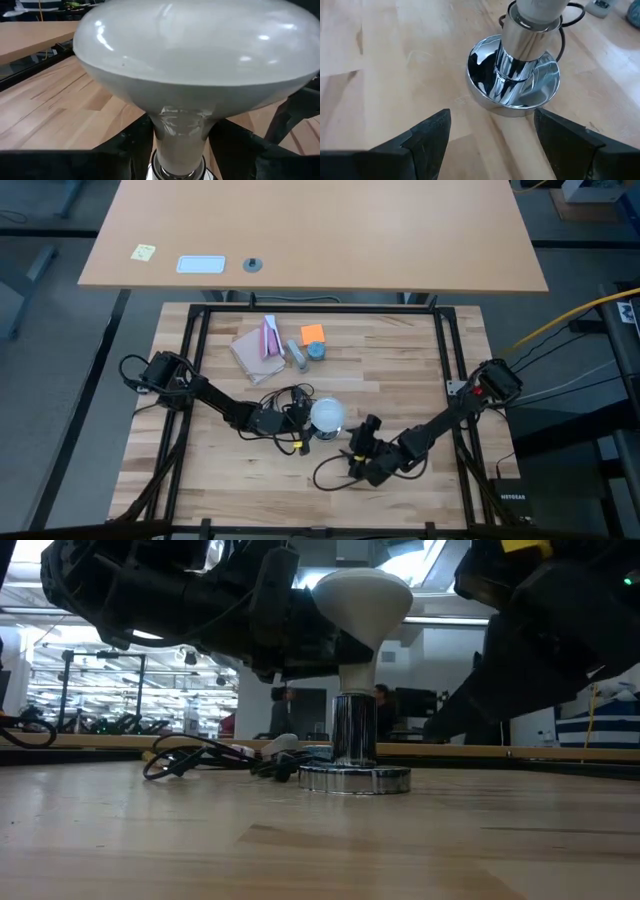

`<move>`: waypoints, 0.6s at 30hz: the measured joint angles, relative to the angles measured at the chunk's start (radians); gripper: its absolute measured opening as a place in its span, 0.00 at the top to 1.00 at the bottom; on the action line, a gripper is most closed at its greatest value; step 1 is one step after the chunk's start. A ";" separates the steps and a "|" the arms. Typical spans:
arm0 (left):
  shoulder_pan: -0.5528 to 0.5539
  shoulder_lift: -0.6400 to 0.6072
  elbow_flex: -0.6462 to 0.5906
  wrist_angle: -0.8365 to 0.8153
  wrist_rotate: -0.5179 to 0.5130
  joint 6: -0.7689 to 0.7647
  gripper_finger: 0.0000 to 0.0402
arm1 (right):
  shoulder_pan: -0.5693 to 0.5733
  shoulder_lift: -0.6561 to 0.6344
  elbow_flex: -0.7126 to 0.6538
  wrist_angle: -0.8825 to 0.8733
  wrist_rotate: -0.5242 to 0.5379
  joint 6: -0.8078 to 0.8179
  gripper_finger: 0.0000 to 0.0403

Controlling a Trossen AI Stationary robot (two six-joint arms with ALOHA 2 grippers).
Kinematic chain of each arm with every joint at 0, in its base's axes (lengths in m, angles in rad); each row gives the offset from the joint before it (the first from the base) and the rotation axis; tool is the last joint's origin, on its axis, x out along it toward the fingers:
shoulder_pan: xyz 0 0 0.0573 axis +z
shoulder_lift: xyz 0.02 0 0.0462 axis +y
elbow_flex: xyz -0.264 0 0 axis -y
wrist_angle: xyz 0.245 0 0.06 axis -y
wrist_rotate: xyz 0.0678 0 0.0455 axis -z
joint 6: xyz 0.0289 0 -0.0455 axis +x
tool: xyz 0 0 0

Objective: Screw lightbulb
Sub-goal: Insert the white lightbulb into the silver lamp

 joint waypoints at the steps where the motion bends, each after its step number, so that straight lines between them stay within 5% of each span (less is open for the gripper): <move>1: 0.000 0.000 0.000 -0.002 0.000 0.000 0.58 | 0.000 0.000 0.000 0.000 0.000 -0.015 0.28; 18: 0.001 0.006 -0.004 -0.060 -0.008 -0.015 0.58 | 0.001 0.000 0.001 -0.008 0.053 -0.153 0.28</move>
